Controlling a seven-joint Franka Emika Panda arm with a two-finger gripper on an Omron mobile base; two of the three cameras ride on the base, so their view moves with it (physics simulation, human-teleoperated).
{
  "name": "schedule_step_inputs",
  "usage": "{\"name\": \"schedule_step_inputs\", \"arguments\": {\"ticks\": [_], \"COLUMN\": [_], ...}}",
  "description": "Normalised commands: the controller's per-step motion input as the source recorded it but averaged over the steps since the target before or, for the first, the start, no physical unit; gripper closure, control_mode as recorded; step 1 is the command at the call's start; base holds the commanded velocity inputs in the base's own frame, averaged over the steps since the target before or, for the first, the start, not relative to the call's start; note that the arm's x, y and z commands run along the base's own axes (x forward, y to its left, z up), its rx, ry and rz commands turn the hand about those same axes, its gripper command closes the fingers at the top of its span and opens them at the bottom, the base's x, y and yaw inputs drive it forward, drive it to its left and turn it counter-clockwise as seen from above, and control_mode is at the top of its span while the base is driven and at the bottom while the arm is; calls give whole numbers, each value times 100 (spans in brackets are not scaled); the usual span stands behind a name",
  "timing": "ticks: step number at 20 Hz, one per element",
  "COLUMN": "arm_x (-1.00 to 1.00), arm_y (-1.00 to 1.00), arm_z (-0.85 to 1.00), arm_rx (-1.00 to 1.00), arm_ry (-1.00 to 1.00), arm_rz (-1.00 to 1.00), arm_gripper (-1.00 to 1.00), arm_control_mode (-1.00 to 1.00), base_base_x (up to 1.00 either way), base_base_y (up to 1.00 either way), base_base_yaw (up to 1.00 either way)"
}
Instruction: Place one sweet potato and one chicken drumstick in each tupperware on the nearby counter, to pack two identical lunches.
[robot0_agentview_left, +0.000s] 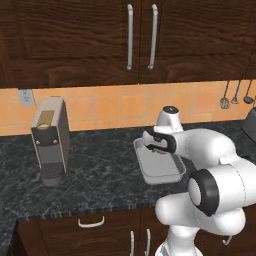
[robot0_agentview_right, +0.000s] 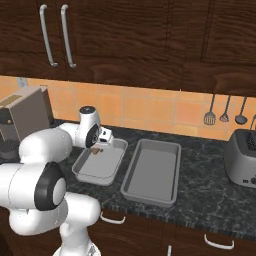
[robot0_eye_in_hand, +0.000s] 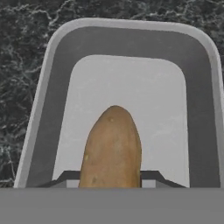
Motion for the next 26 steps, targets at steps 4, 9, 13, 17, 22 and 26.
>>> {"name": "schedule_step_inputs", "arguments": {"ticks": [4, 9, 13, 17, 22, 26], "arm_x": [1, 3, 2, 3, 1, 2], "arm_y": [10, 0, 0, 0, 5, 4], "arm_z": [-37, -36, -32, -24, -23, -19], "arm_rx": [0, 0, 0, 0, 0, 0], "arm_ry": [-3, 2, 0, 0, 0, 0], "arm_rz": [0, 0, 0, 0, 0, 0], "arm_gripper": [100, 100, 100, 100, 100, 100], "arm_control_mode": [-100, -100, -100, -100, -100, -100], "base_base_x": [0, 0, 0, 0, 0, 0], "base_base_y": [0, 0, 0, 0, 0, 0], "base_base_yaw": [0, 0, 0, 0, 0, 0]}}
